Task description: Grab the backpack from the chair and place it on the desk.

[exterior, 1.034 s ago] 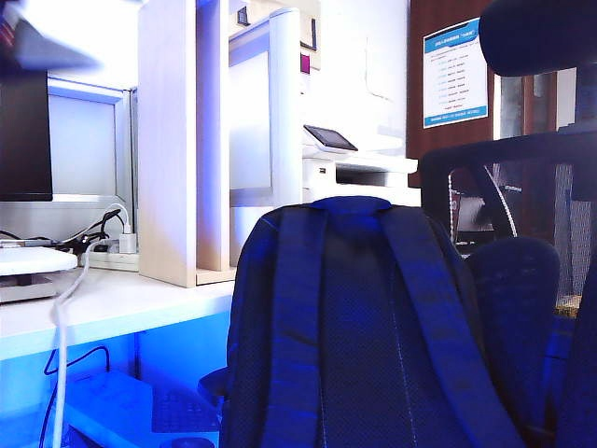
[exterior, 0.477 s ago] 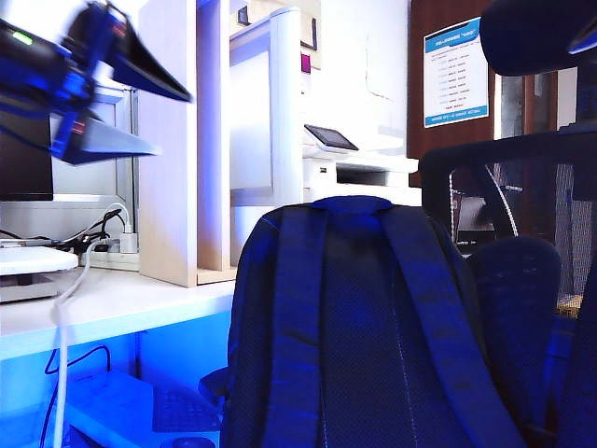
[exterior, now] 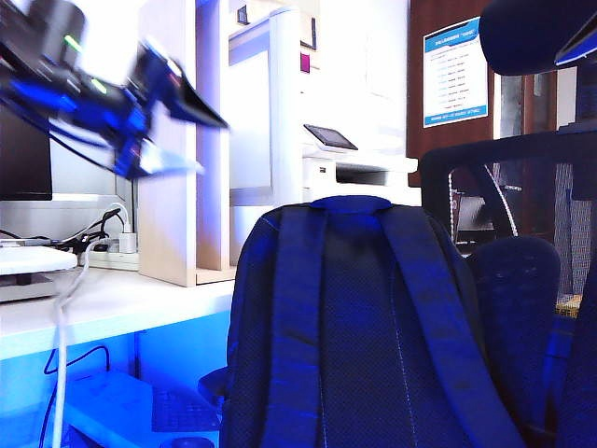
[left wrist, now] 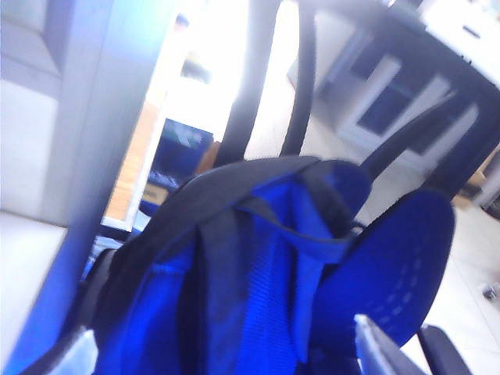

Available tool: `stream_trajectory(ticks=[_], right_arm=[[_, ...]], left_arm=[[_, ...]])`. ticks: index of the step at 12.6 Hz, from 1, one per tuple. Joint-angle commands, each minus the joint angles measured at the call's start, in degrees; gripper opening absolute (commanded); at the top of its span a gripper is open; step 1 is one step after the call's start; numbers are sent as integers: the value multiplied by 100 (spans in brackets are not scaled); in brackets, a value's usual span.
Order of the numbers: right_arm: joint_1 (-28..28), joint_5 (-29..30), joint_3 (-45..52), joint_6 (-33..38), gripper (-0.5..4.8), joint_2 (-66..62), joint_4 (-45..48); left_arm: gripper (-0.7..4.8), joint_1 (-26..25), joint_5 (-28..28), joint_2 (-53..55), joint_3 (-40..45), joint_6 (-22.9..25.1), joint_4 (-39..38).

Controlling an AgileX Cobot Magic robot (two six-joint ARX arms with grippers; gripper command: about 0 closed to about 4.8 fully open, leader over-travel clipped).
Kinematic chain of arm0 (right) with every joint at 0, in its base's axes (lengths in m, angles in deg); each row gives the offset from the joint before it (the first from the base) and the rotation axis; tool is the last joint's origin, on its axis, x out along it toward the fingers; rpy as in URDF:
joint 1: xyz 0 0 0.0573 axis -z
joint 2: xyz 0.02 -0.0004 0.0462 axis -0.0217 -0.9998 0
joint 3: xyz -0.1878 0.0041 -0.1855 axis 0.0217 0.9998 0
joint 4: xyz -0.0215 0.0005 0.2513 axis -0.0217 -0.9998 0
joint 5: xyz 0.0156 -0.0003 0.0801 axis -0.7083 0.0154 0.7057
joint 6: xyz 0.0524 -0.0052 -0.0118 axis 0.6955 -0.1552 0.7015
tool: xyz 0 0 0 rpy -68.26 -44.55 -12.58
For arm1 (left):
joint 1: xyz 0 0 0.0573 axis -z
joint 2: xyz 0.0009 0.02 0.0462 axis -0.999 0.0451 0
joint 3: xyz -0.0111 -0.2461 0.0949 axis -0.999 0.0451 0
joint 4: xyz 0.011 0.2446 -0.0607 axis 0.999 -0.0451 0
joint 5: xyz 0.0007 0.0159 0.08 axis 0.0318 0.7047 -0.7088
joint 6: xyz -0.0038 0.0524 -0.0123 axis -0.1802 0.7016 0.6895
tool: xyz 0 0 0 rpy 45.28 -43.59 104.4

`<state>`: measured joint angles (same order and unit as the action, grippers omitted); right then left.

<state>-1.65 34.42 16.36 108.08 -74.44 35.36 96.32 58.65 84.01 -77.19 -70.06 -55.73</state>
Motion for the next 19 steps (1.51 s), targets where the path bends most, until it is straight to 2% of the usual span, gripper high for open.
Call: stream_trajectory(ticks=[1, 5, 6, 7, 8, 9, 10, 11, 12, 14, 16, 19], right_arm=[[-7, 37, -24, -33, 378, -24, 133], [-7, 61, -24, -33, 378, -24, 83], [-7, 61, -24, -33, 378, -22, 66], [-7, 61, -24, -33, 377, -24, 52], [-4, 57, -24, -33, 377, -24, 44], [-4, 59, -24, -33, 377, -24, 48], [-7, 61, -24, -33, 377, -22, 44], [-7, 61, -24, -33, 377, -22, 42], [-7, 61, -24, -33, 377, -24, 39], [-7, 79, -24, -33, 377, -22, -9], [-7, 79, -22, -33, 377, -24, -111], [-7, 77, -20, -33, 377, -22, -129]], left_arm=[[467, 334, 133, 1054, -925, 96, -105], [467, 518, 118, 2214, -1991, 326, -518], [442, 518, 116, 2354, -2135, 326, -518], [268, 518, 153, 2470, -2271, 326, -516], [160, 525, 181, 2522, -2326, 328, -463], [167, 525, 109, 2544, -2354, 507, -400], [260, 522, -15, 2540, -2358, 702, -398], [373, 522, -31, 2538, -2363, 691, -393], [412, 522, -33, 2540, -2385, 695, -413], [414, 529, -256, 2540, -2393, 870, -337], [479, 527, -546, 2594, -2398, 988, -188], [479, 568, -396, 2879, -2743, 811, -245]])
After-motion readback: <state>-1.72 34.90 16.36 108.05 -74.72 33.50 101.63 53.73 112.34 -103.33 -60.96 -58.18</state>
